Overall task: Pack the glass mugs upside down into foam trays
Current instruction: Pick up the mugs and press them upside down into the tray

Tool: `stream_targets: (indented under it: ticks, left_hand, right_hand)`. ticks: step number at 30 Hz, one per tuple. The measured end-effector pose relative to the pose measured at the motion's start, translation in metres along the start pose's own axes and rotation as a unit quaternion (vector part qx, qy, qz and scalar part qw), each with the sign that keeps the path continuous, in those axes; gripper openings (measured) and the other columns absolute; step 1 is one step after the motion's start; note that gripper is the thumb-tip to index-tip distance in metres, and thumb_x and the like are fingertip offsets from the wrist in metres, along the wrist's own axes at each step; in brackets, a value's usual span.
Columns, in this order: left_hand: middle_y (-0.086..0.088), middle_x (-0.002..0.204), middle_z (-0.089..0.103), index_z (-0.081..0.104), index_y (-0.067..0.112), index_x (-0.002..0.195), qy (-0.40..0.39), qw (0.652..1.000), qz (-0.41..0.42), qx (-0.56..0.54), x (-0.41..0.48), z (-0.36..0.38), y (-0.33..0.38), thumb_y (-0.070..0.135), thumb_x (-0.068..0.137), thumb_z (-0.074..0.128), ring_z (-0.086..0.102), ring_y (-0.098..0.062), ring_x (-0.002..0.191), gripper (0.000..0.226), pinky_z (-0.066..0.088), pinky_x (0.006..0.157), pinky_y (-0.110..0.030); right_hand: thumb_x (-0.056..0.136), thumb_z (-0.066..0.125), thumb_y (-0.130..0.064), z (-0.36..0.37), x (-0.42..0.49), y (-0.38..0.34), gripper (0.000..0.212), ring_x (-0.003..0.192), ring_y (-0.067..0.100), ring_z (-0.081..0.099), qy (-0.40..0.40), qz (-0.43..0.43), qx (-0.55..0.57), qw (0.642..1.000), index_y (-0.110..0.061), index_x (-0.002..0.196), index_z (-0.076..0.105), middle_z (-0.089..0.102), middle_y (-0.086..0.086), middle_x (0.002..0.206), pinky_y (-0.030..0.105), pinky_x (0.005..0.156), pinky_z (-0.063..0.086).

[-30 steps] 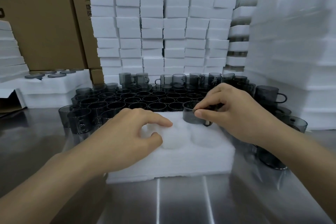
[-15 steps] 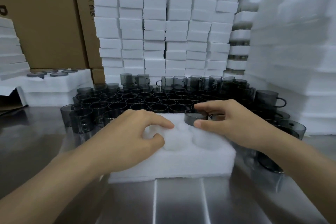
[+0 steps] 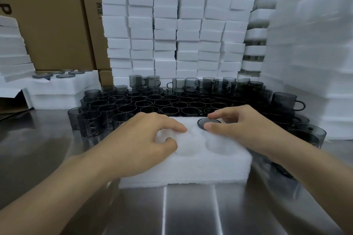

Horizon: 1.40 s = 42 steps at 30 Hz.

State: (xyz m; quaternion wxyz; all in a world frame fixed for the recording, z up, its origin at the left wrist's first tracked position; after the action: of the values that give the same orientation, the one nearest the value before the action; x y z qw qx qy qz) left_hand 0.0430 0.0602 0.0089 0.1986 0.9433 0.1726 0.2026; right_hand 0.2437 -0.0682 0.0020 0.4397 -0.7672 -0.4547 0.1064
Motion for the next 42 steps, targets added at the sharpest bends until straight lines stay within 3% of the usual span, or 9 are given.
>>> stream_targets:
  ticks: [4,7,12,16,20,25,33,38,42]
  left_hand:
    - [0.041,0.136,0.056,0.067,0.058,0.128,-0.005,1.0,0.003,0.008,-0.001,0.001,-0.001,0.049,0.084,0.049,0.046,0.017,0.128,0.049,0.043,0.108,-0.023]
    - [0.04,0.134,0.055,0.067,0.063,0.123,-0.006,1.0,0.002,-0.017,0.0,0.001,-0.003,0.045,0.094,0.057,0.052,0.02,0.111,0.035,0.042,0.089,-0.014]
    - [0.037,0.126,0.063,0.071,0.064,0.112,-0.004,0.997,0.0,-0.076,0.0,-0.001,-0.002,0.028,0.1,0.064,0.071,-0.013,0.095,0.039,0.059,0.089,-0.048]
    - [0.034,0.123,0.065,0.074,0.061,0.111,-0.008,0.997,0.001,-0.076,0.001,0.001,-0.005,0.024,0.102,0.065,0.072,-0.017,0.096,0.04,0.058,0.091,-0.054]
    - [0.036,0.122,0.065,0.073,0.062,0.111,-0.006,0.996,0.012,-0.083,0.002,0.002,-0.006,0.033,0.1,0.064,0.062,0.0,0.113,0.033,0.053,0.099,-0.045]
    - [0.036,0.126,0.065,0.072,0.062,0.115,-0.014,0.997,0.015,-0.07,0.003,0.003,-0.009,0.026,0.101,0.066,0.059,0.003,0.122,0.039,0.051,0.103,-0.043]
    - [0.036,0.128,0.066,0.072,0.061,0.117,-0.007,0.998,0.019,-0.067,0.004,0.004,-0.01,0.036,0.098,0.066,0.059,0.001,0.123,0.032,0.047,0.109,-0.043]
    - [0.032,0.126,0.067,0.073,0.059,0.114,0.004,0.997,0.038,-0.07,0.003,0.002,-0.007,0.032,0.1,0.068,0.06,0.002,0.123,0.031,0.047,0.108,-0.041]
    - [0.032,0.128,0.066,0.074,0.057,0.114,0.018,0.996,0.056,-0.073,0.002,-0.002,-0.002,0.039,0.098,0.065,0.059,0.003,0.126,0.025,0.046,0.106,-0.036]
  right_hand:
    - [0.079,0.086,-0.059,0.0,-0.001,0.002,0.046,0.1,0.006,0.068,0.017,0.008,-0.02,1.0,-0.034,0.118,0.08,0.072,-0.013,0.102,0.028,0.087,0.049]
    - [0.085,0.076,-0.066,0.001,-0.003,-0.004,0.049,0.124,-0.003,0.055,0.043,-0.03,-0.09,0.995,-0.038,0.125,0.076,0.061,-0.029,0.128,0.025,0.1,0.041]
    - [0.101,0.064,-0.044,-0.061,-0.003,-0.02,0.015,0.092,-0.012,0.065,0.228,-0.098,-0.096,0.964,-0.039,0.097,0.078,0.073,-0.028,0.09,0.008,0.074,0.042]
    - [0.102,0.064,-0.025,-0.116,0.001,0.01,0.02,0.086,0.017,0.064,0.301,-0.013,-0.176,0.937,-0.027,0.115,0.079,0.066,-0.016,0.082,0.028,0.078,0.046]
    - [0.101,0.058,-0.019,-0.14,0.007,0.054,0.048,0.121,0.04,0.062,0.264,0.081,-0.245,0.929,-0.02,0.149,0.061,0.068,0.015,0.134,0.047,0.101,0.054]
    - [0.101,0.059,-0.021,-0.135,0.01,0.092,0.065,0.15,0.041,0.035,0.163,0.159,-0.338,0.913,-0.019,0.163,0.041,0.043,0.009,0.165,0.049,0.121,0.036]
    - [0.101,0.07,-0.024,-0.146,0.002,0.077,0.012,0.109,0.038,0.061,0.296,0.097,-0.3,0.902,-0.022,0.111,0.075,0.063,0.011,0.122,0.041,0.078,0.047]
    - [0.099,0.073,-0.02,-0.131,0.0,0.036,0.009,0.113,0.033,0.06,0.299,-0.024,-0.26,0.918,-0.024,0.105,0.076,0.06,-0.001,0.109,0.037,0.086,0.043]
    - [0.096,0.075,-0.028,-0.092,-0.013,-0.028,0.008,0.128,0.014,0.046,0.288,-0.17,-0.215,0.917,-0.034,0.102,0.075,0.056,-0.007,0.132,0.029,0.102,0.034]
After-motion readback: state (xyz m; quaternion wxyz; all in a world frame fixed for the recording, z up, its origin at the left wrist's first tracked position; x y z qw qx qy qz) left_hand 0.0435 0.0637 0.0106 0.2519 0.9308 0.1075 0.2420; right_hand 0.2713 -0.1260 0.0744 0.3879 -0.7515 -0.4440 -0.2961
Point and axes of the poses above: each hand's wrist, its own x-axis towards the middle knuckle, its own z-axis out of the palm, y = z × x, the point moved 7 cm from there along x, towards the middle knuckle
